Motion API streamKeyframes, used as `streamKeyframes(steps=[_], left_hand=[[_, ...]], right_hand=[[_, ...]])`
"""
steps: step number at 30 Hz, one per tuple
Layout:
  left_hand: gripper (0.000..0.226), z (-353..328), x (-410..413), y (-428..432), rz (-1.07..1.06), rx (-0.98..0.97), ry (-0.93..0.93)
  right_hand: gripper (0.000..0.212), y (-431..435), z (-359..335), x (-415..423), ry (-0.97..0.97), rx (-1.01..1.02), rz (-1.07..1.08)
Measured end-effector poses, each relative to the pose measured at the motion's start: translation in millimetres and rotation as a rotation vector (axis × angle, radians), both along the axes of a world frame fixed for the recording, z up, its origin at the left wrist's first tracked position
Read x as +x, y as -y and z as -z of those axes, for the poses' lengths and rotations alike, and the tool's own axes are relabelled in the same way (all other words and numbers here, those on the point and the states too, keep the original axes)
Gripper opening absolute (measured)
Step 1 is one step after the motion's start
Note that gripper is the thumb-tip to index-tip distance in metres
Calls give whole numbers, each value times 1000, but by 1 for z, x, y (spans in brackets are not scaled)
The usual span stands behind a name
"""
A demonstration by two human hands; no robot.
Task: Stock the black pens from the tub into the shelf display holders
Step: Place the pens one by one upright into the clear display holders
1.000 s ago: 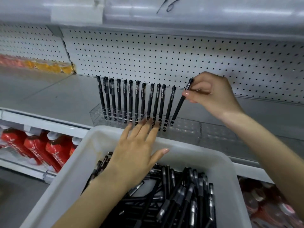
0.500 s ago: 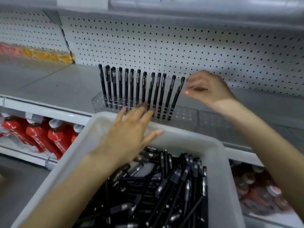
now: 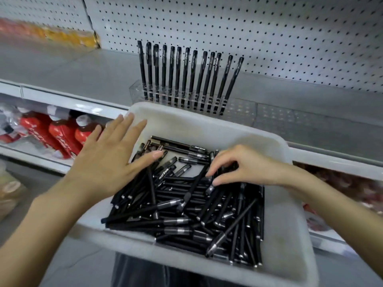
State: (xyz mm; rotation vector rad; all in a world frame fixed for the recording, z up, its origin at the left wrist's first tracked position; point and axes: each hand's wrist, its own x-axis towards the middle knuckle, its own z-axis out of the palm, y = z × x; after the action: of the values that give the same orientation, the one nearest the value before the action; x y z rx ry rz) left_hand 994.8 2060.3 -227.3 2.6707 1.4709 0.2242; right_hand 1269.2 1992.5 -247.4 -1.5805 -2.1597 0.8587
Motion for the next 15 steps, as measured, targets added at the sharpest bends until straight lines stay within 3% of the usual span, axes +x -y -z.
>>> streamKeyframes(steps=[9, 15], left_hand=[[97, 8, -4, 4, -5, 58, 19], [99, 9, -2, 4, -6, 64, 43]], right_hand=[[30, -12, 4, -8, 222, -109, -129], [25, -17, 2, -10, 183, -174, -118]])
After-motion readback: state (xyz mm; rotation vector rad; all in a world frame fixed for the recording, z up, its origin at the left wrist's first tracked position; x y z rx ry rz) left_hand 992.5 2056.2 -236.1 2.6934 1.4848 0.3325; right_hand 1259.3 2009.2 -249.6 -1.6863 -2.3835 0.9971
